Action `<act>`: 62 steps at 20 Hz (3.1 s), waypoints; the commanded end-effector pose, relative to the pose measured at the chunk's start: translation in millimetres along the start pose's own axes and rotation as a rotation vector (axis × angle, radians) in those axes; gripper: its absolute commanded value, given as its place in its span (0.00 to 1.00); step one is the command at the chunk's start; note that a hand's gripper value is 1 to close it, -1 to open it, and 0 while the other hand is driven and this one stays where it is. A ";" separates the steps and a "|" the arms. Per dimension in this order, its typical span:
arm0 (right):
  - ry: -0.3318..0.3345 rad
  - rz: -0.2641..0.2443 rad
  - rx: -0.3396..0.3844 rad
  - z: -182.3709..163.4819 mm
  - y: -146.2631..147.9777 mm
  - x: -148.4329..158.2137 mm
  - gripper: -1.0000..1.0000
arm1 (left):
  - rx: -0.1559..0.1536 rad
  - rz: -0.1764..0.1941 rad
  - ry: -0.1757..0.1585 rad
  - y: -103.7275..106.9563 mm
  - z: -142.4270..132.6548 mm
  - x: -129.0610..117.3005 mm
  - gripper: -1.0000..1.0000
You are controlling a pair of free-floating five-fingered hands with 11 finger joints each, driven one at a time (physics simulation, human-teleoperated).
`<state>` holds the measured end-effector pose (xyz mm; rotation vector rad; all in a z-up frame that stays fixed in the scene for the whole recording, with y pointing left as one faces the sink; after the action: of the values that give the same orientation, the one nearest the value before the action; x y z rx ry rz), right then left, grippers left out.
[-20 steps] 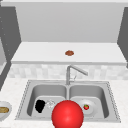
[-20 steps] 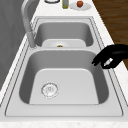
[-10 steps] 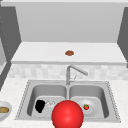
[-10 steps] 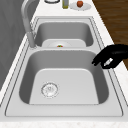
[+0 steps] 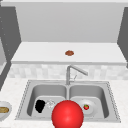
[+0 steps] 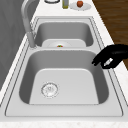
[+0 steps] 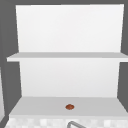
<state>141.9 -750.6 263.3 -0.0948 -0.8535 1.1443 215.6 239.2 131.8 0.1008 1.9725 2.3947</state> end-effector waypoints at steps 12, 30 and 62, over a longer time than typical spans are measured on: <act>-0.075 0.109 -0.228 -18.7 9.1 -12.9 0.00 | 0.000 0.000 0.000 0.0 0.0 0.0 0.50; -0.121 0.045 -0.282 -34.0 13.4 -9.5 0.00 | 0.000 0.000 0.000 0.0 0.0 0.0 0.50; -0.398 0.331 -0.568 -50.4 -10.8 -29.3 0.00 | 0.000 0.000 0.000 0.0 0.0 0.0 0.50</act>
<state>178.0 -762.9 218.0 -0.4282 -1.5571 1.0964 215.6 239.2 131.8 0.1008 1.9725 2.3947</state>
